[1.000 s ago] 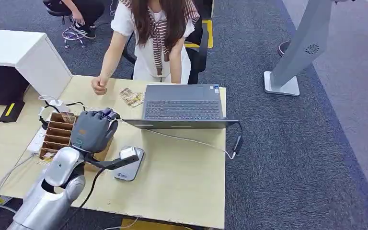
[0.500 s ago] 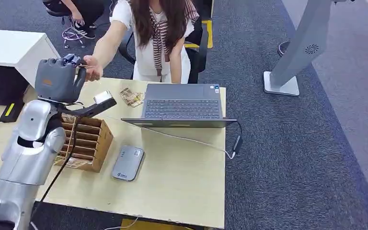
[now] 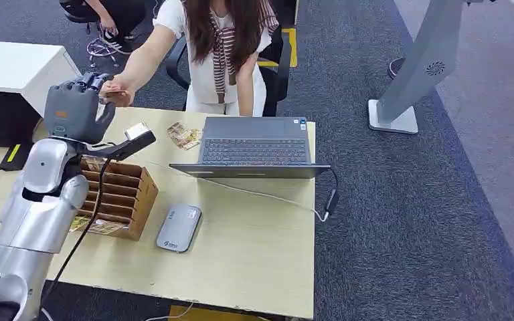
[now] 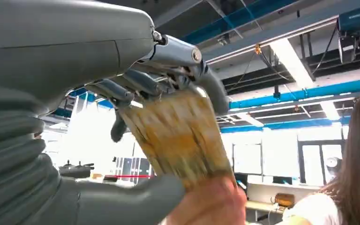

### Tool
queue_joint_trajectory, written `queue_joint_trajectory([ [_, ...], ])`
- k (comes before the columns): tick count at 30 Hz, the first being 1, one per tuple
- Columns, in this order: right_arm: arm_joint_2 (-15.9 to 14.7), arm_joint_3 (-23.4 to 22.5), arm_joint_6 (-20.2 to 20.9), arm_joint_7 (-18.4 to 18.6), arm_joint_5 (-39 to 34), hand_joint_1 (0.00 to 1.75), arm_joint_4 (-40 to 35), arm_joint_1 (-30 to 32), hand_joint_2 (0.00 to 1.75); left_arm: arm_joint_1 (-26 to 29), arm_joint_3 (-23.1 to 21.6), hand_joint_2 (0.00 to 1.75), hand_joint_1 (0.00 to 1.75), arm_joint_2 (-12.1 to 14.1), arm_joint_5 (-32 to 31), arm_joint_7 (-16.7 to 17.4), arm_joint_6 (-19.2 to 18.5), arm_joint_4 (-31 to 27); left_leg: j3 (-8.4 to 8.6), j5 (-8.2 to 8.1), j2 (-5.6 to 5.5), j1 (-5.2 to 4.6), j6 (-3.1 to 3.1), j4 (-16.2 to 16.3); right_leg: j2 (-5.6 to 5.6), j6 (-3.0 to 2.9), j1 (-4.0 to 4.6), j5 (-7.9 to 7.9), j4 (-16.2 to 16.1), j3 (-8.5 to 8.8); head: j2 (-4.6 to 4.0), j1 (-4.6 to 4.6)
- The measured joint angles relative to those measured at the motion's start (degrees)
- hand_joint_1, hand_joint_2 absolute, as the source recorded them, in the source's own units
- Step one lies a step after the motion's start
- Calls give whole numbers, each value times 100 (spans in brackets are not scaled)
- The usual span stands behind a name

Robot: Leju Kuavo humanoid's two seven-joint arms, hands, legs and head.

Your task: Pass the card to the sensor for recognition and then transmit it.

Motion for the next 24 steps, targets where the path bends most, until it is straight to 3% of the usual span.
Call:
queue_joint_trajectory([
  [9, 0, -87, -57, 13, -74, 0, 0, -3, 175, 374, 103, 175, 0, 2, 149, -151, 234, -188, -2, 0, 1, 0, 0, 0, 1, 0, 0, 0, 0, 1, 0, 0],
  [14, 13, -188, -98, 33, -175, 0, 2, 6, 175, 1228, 244, 175, 0, 66, 290, -328, 396, -1102, -3, -4, 4, -1, 0, 0, 5, 4, -1, -5, -1, -2, 0, 0],
  [17, 31, -282, -166, 39, -265, 0, 4, 6, 175, 2035, 392, 175, 0, 136, 345, -494, 610, -1813, -3, -17, 15, -2, -2, -3, 16, 2, -2, -8, 0, 1, 0, -2],
  [22, 66, -470, -282, 72, -431, 0, 13, 59, 175, 4034, 856, 175, 0, 125, 317, -948, 1387, -3150, 4, -37, 31, -2, 3, -3, 28, 12, -3, -30, -3, -2, 0, 0],
  [24, 77, -547, -321, 83, -457, 0, 17, 76, 175, 4768, 1030, 175, 0, 107, 271, -1027, 1530, -3524, 4, -42, 30, -2, 10, -3, 23, 11, -3, -38, -5, -2, 0, -2],
])
